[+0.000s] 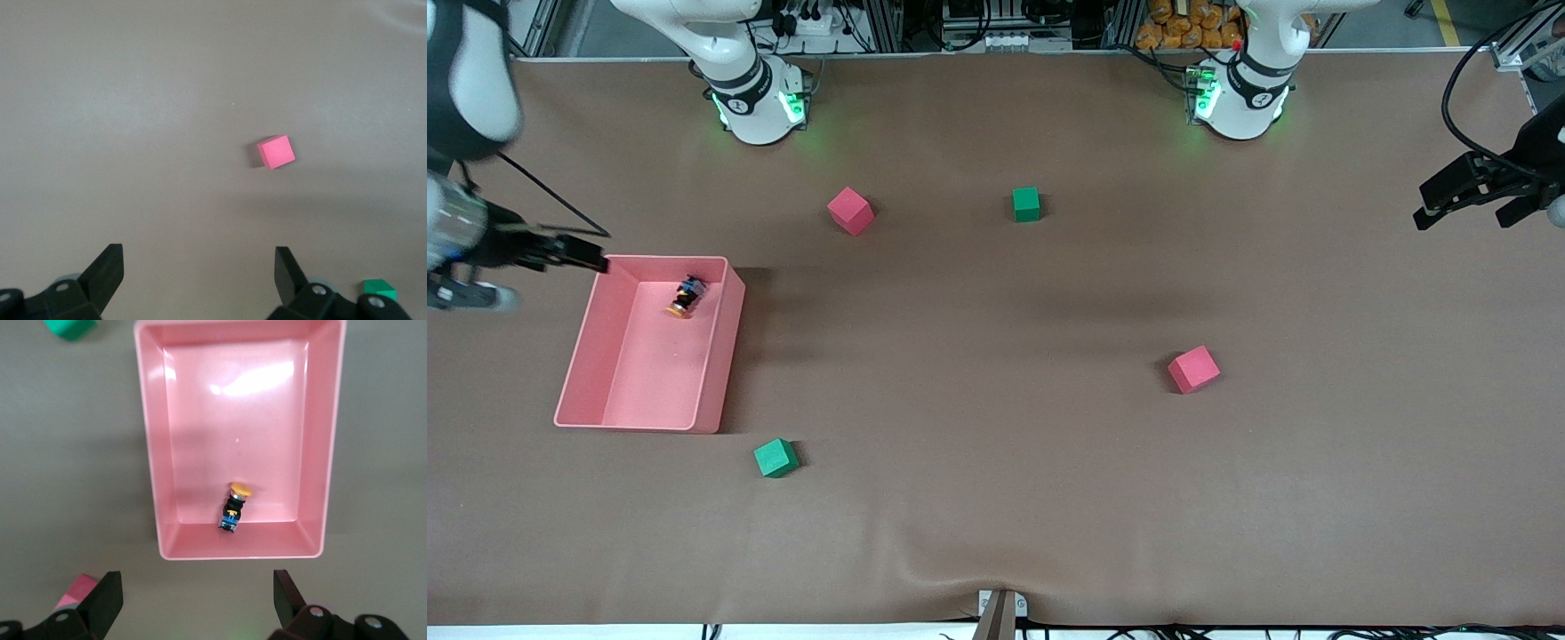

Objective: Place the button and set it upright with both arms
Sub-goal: 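Reach the right gripper down into the pink tray toward the button, then grasp the yellow button with the right gripper and lift it, then carry the button out of the tray and set it on the table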

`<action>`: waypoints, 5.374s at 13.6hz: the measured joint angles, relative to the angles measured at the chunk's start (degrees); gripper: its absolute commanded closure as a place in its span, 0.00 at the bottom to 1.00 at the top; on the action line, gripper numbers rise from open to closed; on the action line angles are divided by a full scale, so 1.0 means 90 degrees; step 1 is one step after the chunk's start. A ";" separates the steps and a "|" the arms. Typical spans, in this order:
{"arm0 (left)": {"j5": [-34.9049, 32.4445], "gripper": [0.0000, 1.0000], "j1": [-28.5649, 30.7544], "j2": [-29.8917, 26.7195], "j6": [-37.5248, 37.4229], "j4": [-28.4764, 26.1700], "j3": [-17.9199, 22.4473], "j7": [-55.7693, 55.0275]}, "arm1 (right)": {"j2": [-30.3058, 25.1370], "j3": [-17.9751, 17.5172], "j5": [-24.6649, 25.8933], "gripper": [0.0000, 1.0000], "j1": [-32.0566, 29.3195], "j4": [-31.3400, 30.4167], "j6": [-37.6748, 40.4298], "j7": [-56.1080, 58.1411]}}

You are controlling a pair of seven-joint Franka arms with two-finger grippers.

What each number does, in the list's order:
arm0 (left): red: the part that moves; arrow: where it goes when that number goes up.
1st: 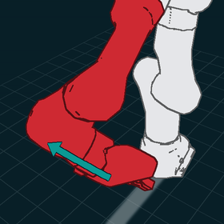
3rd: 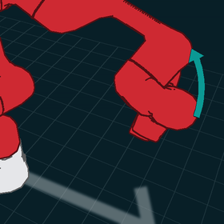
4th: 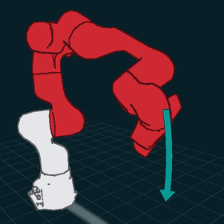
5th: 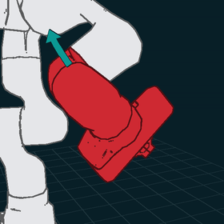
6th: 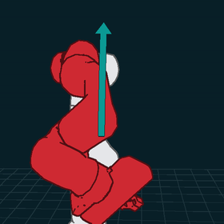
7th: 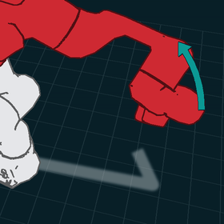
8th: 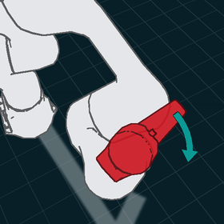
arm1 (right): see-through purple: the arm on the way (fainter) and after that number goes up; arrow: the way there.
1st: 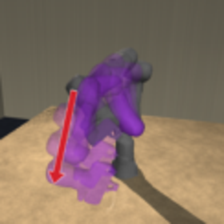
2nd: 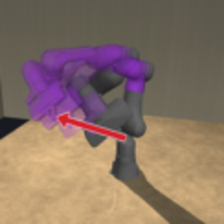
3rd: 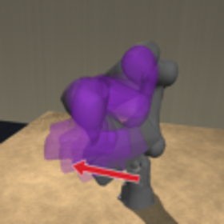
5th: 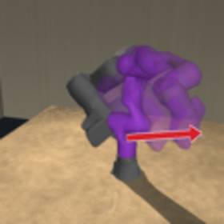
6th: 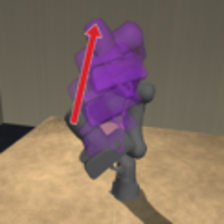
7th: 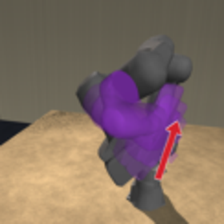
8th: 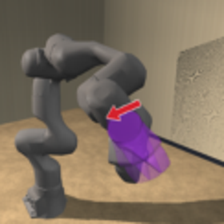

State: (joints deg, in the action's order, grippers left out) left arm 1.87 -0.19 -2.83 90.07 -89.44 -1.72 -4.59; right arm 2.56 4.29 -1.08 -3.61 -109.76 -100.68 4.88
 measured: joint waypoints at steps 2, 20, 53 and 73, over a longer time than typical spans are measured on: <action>0.0000 0.00 -0.0004 0.0003 -0.0003 0.0000 -0.0005 0.0000 | 0.0365 0.0019 0.0007 0.00 -0.0122 -0.0175 -0.0351 0.0054; 0.0000 0.00 -0.0007 0.0013 -0.0009 -0.0001 -0.0014 0.0000 | 0.2161 0.0014 0.0008 0.00 -0.0467 -0.2305 -0.3784 0.0635; 0.0001 0.00 -0.0007 0.0069 -0.0014 -0.0003 -0.0016 0.0000 | 0.2256 -0.0052 0.0010 0.86 -0.0444 -0.0657 -0.2528 0.1119; 0.0001 0.00 -0.0011 0.0071 -0.0032 -0.0006 -0.0023 0.0001 | 0.3133 -0.0179 -0.1259 0.84 0.2402 0.1853 -0.1769 0.1316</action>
State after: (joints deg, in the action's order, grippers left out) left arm 1.88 -0.29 -2.19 89.78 -89.49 -1.93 -4.58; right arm 30.75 2.68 -12.41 18.00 -93.09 -116.60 16.73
